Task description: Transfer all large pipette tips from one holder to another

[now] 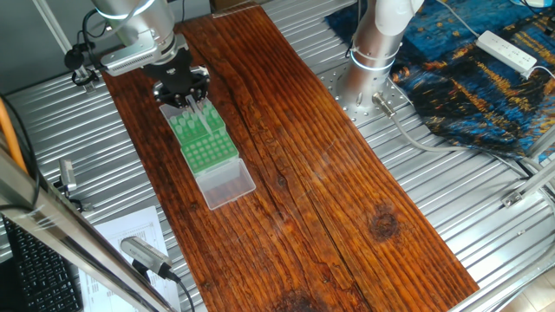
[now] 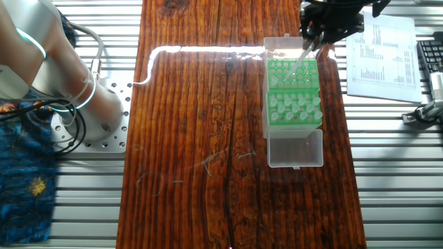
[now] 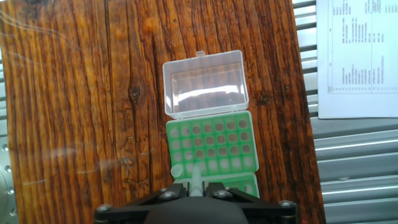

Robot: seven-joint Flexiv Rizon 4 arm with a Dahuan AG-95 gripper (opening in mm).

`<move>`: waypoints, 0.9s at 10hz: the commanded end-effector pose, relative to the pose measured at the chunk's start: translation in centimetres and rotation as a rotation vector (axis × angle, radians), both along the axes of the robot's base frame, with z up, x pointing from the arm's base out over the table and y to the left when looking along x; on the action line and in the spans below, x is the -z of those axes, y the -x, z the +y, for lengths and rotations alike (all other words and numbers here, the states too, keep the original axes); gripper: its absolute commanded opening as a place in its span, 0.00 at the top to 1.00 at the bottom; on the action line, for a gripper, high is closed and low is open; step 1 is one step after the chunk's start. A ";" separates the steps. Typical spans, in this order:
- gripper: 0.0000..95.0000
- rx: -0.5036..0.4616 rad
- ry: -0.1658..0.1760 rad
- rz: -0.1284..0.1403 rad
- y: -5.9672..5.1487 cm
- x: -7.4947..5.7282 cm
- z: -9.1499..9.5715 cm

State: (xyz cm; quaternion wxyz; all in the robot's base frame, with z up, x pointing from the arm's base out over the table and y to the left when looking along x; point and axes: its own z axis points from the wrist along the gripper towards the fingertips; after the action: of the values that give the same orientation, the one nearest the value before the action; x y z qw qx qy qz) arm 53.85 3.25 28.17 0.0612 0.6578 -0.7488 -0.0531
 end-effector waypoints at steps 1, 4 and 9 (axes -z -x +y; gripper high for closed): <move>1.00 -0.003 0.008 -0.003 -0.1 0.1 -0.2; 1.00 -0.005 -0.002 -0.003 -0.3 0.4 -0.4; 1.00 -0.012 -0.003 -0.001 -0.3 0.6 -0.3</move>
State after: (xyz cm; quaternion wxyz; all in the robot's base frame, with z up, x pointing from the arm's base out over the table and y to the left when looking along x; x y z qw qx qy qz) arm 54.10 2.94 27.57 0.0605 0.6635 -0.7437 -0.0545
